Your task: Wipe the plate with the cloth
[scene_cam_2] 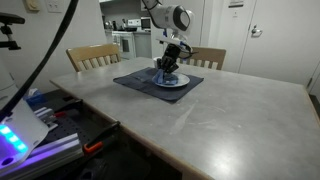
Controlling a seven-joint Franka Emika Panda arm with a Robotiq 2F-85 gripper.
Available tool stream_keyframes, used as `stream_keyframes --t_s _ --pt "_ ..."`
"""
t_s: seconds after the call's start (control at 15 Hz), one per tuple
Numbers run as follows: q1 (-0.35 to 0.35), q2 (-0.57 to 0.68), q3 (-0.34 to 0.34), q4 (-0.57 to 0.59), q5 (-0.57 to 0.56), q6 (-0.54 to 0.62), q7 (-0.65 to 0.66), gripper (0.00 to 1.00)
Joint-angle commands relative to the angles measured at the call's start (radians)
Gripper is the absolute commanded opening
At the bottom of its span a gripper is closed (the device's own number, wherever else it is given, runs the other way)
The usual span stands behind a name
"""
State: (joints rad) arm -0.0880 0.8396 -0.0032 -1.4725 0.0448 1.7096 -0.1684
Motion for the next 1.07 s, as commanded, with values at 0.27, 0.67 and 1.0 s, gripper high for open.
stream_keyframes --t_s 0.27,0.67,1.0 --pt "0.014 -0.018 -0.06 -0.042 -0.083 -0.077 0.093 0.02" --pt "0.039 -0.013 -0.104 -0.043 -0.168 0.035 0.261 0.02" --pt "0.036 -0.016 -0.089 -0.061 -0.133 0.219 0.338 0.02"
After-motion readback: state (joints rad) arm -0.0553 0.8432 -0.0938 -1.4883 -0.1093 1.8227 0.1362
